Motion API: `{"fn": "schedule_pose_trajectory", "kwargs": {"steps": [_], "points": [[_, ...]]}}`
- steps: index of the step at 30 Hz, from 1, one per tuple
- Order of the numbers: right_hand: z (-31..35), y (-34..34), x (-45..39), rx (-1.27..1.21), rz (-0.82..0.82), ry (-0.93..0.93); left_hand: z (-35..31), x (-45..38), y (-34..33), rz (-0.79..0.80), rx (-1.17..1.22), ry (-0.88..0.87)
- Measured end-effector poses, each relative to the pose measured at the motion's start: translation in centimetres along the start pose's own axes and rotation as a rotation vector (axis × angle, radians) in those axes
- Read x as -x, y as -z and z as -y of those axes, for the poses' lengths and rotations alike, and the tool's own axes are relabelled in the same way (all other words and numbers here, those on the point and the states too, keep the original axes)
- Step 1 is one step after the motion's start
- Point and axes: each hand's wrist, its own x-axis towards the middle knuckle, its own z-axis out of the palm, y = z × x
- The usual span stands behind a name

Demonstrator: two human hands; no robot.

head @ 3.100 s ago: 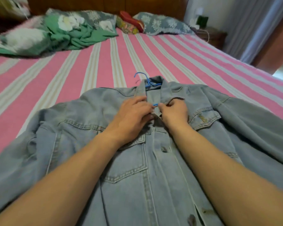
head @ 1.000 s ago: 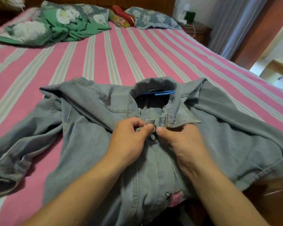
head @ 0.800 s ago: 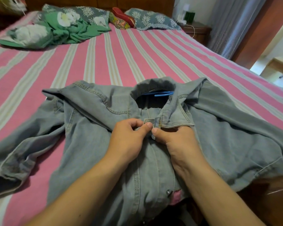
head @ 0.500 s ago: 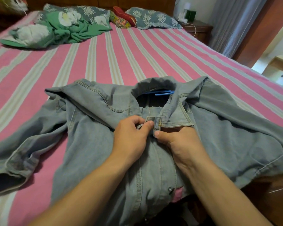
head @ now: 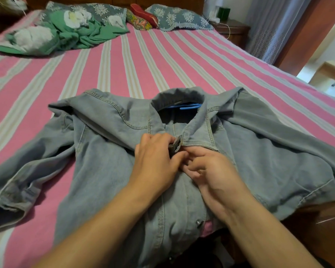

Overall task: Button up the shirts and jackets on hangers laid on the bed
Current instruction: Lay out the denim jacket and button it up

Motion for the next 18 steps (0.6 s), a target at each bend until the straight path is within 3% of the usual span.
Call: {"fn": "schedule_pose_trajectory", "kwargs": {"steps": [3, 5, 7, 9, 11, 16, 18], "points": [[1.3, 0.6, 0.7, 0.190, 0.038, -0.082, 0.6, -0.5, 0.1, 0.052, 0.013, -0.014], [2.5, 1.4, 1.0, 0.383, 0.049, -0.040, 0.9, -0.7, 0.1, 0.089, 0.032, 0.008], [3.6, 1.8, 1.1, 0.561, -0.014, 0.183, 1.2, -0.9, 0.1, 0.125, 0.110, 0.061], [3.8, 2.4, 0.2, 0.940, -0.074, 0.565, 1.5, -1.1, -0.1, 0.140, 0.151, 0.093], [2.8, 3.0, -1.4, 1.258, -0.007, 0.759, 1.4, -1.0, 0.1, 0.151, 0.173, 0.103], [1.8, 3.4, -4.5, 1.347, -0.004, 0.957, 1.4, -1.2, 0.9, 0.282, 0.639, 0.351], [1.8, 3.3, -5.3, 1.343, -0.005, 1.024, 1.7, -1.3, 1.0, 0.313, 0.688, 0.354]]}}
